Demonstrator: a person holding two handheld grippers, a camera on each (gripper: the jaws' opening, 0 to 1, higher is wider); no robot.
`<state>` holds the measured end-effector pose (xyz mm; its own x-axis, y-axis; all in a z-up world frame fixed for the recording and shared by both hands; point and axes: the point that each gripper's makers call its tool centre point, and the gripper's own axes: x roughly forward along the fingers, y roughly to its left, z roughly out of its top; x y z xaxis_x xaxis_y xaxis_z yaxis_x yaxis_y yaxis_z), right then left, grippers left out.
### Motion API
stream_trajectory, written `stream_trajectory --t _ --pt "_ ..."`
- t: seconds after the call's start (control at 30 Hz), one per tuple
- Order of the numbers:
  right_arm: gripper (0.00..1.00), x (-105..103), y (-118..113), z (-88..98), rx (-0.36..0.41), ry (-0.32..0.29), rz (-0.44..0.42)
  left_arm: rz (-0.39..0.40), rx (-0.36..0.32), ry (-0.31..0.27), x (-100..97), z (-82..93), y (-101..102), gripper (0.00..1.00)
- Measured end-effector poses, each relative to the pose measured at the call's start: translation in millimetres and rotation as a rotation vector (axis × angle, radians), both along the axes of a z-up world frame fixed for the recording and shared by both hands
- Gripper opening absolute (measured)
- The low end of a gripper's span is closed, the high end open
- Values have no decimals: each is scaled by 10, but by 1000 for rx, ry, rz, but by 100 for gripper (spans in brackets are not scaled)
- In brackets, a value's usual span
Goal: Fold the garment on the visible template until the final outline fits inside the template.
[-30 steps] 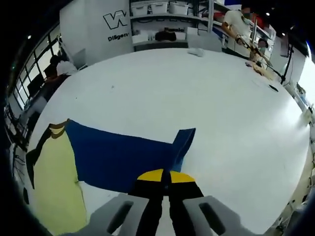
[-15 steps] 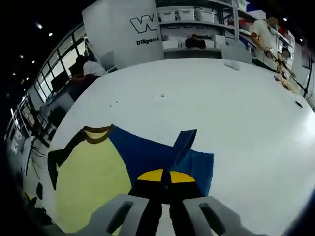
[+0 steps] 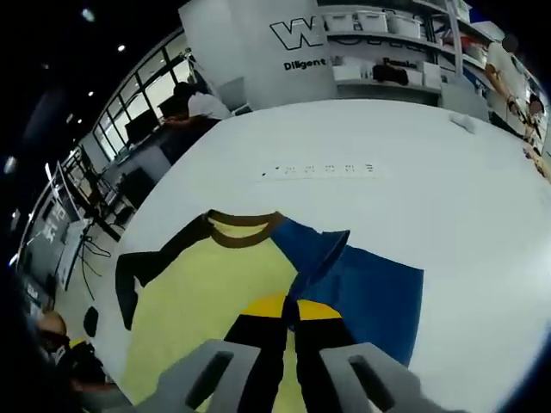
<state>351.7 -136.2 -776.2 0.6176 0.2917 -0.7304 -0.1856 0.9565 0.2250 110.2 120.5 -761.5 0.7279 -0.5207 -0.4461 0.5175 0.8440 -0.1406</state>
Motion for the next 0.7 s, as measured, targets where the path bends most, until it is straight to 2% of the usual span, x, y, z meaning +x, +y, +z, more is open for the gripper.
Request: stream_trajectory --t 0.23,0.6,0.7 --pt "0 8 365 -1 23 9 55 -1 -6 2 2 -1 9 99" --pt "0 29 991 160 7 -16 157 -6 -6 4 -7 -4 -5 99" --pt "0 25 1092 180 3 -23 178 -6 -3 3 -8 -6 -8 99"
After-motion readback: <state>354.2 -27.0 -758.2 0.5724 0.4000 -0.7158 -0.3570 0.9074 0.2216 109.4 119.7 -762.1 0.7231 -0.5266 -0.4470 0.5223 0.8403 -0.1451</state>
